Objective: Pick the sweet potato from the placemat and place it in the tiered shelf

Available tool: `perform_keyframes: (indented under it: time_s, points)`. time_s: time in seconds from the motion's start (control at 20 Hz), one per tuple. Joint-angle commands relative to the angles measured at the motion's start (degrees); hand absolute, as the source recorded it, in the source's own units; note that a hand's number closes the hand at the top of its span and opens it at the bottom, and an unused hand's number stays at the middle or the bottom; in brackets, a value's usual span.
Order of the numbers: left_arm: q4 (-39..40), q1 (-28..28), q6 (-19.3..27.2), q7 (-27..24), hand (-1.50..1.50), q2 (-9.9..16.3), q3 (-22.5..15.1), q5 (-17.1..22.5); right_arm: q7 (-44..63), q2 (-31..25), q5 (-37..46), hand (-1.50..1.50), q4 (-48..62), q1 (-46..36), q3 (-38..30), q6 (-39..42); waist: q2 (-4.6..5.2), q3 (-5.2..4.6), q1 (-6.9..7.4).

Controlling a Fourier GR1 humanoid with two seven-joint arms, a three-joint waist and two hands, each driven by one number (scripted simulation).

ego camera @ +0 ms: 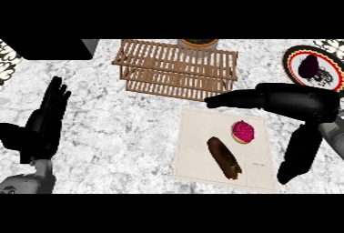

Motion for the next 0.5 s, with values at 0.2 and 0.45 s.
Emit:
perform_keyframes:
  time_s: [0.2, 0.45]
  points:
    - [-2.45, 1.33, -1.23, 0.75, 0.0, 1.19, 1.83, 1.26, 9.85, -1.53, 19.73, -1.5, -15.83, 1.01, 8.89, -3.04, 0.14, 0.04, -0.15]
    - [-0.87, 1.27, -2.01, -0.47, 0.0, -0.54, 0.64, 0.16, 18.8, 5.11, 26.43, -1.5, -17.12, 3.96, 13.29, -3.45, 0.48, 0.03, 0.14]
